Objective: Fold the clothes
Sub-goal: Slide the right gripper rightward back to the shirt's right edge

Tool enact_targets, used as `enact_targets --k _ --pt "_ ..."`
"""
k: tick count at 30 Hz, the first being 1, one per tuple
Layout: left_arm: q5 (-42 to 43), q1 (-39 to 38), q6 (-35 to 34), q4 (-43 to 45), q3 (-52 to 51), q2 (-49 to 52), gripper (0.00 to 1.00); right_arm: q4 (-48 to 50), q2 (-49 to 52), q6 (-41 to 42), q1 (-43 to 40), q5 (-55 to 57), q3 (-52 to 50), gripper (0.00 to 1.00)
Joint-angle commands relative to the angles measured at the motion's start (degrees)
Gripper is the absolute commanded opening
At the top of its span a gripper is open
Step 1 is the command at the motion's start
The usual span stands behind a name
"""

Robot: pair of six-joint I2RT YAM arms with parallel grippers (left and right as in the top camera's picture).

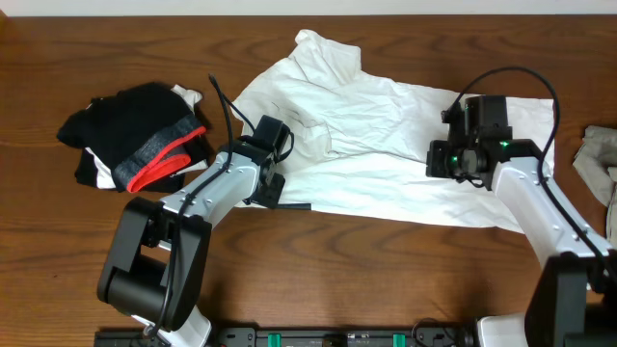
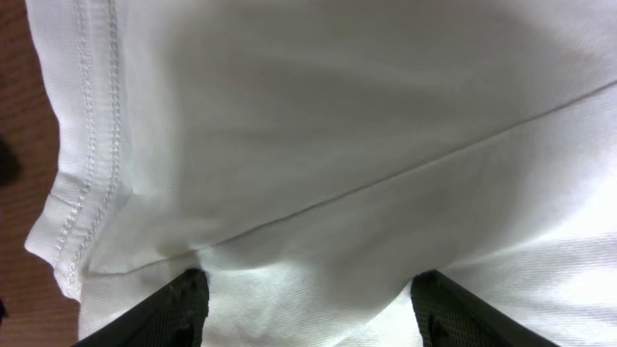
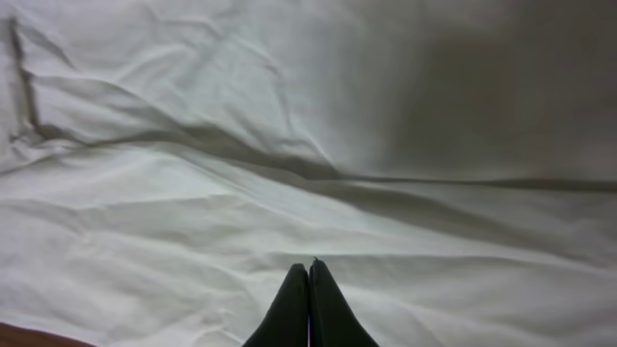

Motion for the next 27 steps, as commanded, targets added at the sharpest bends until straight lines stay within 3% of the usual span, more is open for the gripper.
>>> enact_targets --k 1,10,20,24,27 --pt "-0.72 0.35 0.31 -0.07 -0.42 0.63 0.70 -0.04 4.24 3.61 -0.13 -0.70 -1.53 0.01" --pt "-0.72 0.35 0.31 -0.33 -0.44 0.63 0.70 10.45 11.56 4.13 -0.55 -0.63 -1.73 0.01" --pt "-0.72 0.35 0.33 -1.18 -0.44 0.63 0.70 18.05 12.00 4.13 -3.54 7.19 -1.70 0.01" --pt "-0.72 0.35 0.33 -1.44 -0.44 0.63 0.70 14.58 10.21 3.61 -5.33 2.67 -0.70 0.01" --pt "-0.72 0.35 0.33 -1.40 -0.44 0.63 0.70 9.99 6.60 3.56 -7.93 -2.99 0.15 0.07"
